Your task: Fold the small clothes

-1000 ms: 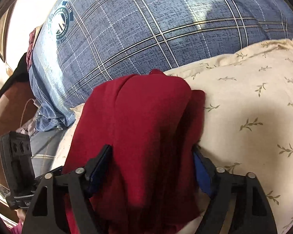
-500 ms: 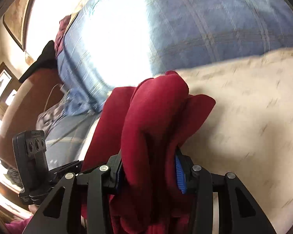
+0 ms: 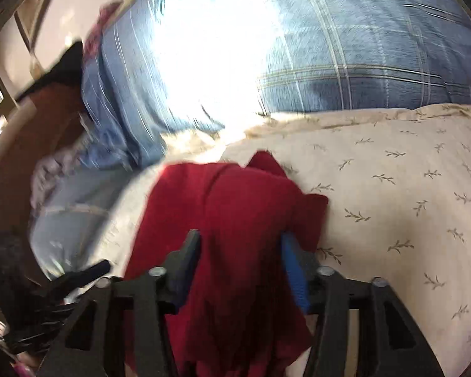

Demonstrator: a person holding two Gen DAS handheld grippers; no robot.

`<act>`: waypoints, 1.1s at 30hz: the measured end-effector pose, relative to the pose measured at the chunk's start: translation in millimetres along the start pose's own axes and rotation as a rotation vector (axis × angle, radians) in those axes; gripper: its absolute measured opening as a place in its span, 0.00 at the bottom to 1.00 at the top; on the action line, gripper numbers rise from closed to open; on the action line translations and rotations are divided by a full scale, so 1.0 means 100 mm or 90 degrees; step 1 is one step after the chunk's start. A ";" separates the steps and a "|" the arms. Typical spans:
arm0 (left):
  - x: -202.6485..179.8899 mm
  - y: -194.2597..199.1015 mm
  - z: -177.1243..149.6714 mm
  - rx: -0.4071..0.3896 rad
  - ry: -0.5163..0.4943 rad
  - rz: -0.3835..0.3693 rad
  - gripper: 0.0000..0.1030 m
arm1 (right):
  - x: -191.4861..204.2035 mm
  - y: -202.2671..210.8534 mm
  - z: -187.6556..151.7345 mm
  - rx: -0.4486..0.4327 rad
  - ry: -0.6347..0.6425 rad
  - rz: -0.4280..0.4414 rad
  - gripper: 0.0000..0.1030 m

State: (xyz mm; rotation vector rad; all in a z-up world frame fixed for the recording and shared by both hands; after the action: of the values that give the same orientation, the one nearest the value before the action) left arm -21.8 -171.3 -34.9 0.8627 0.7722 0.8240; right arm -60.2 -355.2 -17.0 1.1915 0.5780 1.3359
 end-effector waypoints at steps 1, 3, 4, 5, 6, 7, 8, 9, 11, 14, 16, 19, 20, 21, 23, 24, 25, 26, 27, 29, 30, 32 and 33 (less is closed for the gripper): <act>0.00 -0.01 -0.03 0.004 -0.004 0.005 0.59 | 0.01 -0.05 0.03 0.006 0.014 -0.027 0.17; 0.00 -0.02 -0.07 0.013 -0.008 0.014 0.59 | 0.03 -0.02 0.10 -0.025 0.048 -0.075 0.14; -0.01 -0.05 -0.10 0.017 -0.009 0.018 0.59 | 0.00 -0.01 0.12 -0.035 0.056 -0.101 0.12; -0.03 -0.04 -0.13 0.019 -0.009 0.021 0.59 | -0.04 -0.03 0.13 -0.038 0.053 -0.125 0.12; -0.02 -0.06 -0.14 0.020 -0.008 0.024 0.59 | -0.10 -0.08 0.13 -0.031 0.039 -0.123 0.12; -0.03 -0.06 -0.15 0.018 -0.006 0.030 0.59 | -0.14 -0.12 0.10 -0.021 0.026 -0.112 0.12; -0.03 -0.04 -0.12 0.016 -0.005 0.035 0.60 | -0.15 -0.12 0.06 -0.017 0.026 -0.109 0.13; -0.05 -0.03 -0.12 0.014 -0.005 0.039 0.60 | -0.15 -0.07 0.02 -0.023 0.028 -0.108 0.15; -0.07 0.02 -0.14 0.003 -0.010 0.055 0.63 | -0.12 0.11 -0.08 -0.037 0.018 -0.098 0.21; -0.06 0.08 -0.18 -0.017 -0.015 0.084 0.65 | 0.08 0.42 -0.26 -0.061 0.034 -0.072 0.27; -0.07 0.12 -0.22 -0.023 -0.011 0.091 0.65 | 0.30 0.54 -0.43 -0.067 0.072 -0.062 0.27; -0.07 0.17 -0.26 -0.033 -0.005 0.099 0.65 | 0.49 0.47 -0.66 -0.051 0.119 -0.075 0.27; -0.08 0.20 -0.28 -0.037 -0.005 0.102 0.65 | 0.47 0.40 -0.70 -0.043 0.129 -0.108 0.27; -0.07 0.22 -0.29 -0.041 -0.005 0.105 0.65 | 0.39 0.31 -0.73 -0.034 0.132 -0.152 0.27; -0.08 0.31 -0.32 -0.058 -0.004 0.109 0.65 | 0.24 0.15 -0.77 -0.012 0.125 -0.190 0.27; -0.08 0.36 -0.34 -0.065 -0.005 0.107 0.65 | 0.19 0.12 -0.78 -0.006 0.110 -0.177 0.28; -0.08 0.40 -0.36 -0.071 -0.005 0.109 0.65 | 0.16 0.14 -0.78 -0.011 0.094 -0.158 0.28; -0.07 0.45 -0.37 -0.077 -0.005 0.114 0.65 | 0.16 0.20 -0.78 -0.019 0.085 -0.143 0.28; -0.07 0.50 -0.39 -0.084 -0.006 0.124 0.65 | 0.19 0.29 -0.78 -0.031 0.082 -0.135 0.28; -0.06 0.56 -0.41 -0.093 -0.010 0.137 0.65 | 0.26 0.46 -0.77 -0.056 0.075 -0.124 0.46; -0.06 0.59 -0.43 -0.097 -0.009 0.141 0.65 | 0.31 0.56 -0.78 -0.071 0.068 -0.117 0.52; -0.08 0.67 -0.45 -0.106 -0.004 0.136 0.65 | 0.37 0.69 -0.79 -0.093 0.060 -0.117 0.64; -0.10 0.70 -0.47 -0.110 0.000 0.130 0.65 | 0.42 0.74 -0.80 -0.100 0.060 -0.122 0.64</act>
State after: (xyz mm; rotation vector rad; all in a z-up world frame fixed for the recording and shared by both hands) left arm -86.0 -135.7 8.1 0.7952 0.6081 1.0560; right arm -153.0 -304.4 32.5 0.9254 0.6271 1.2541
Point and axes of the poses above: each gripper's, at about its wrist camera, not at the fingertips, and y roughly against the way its jaws point, x to its left, z to its top, the point moved 10 cm from there along -y, roughly the way its jaws point, and after that the axes turned 15 degrees about x, right-handed, at the moved point
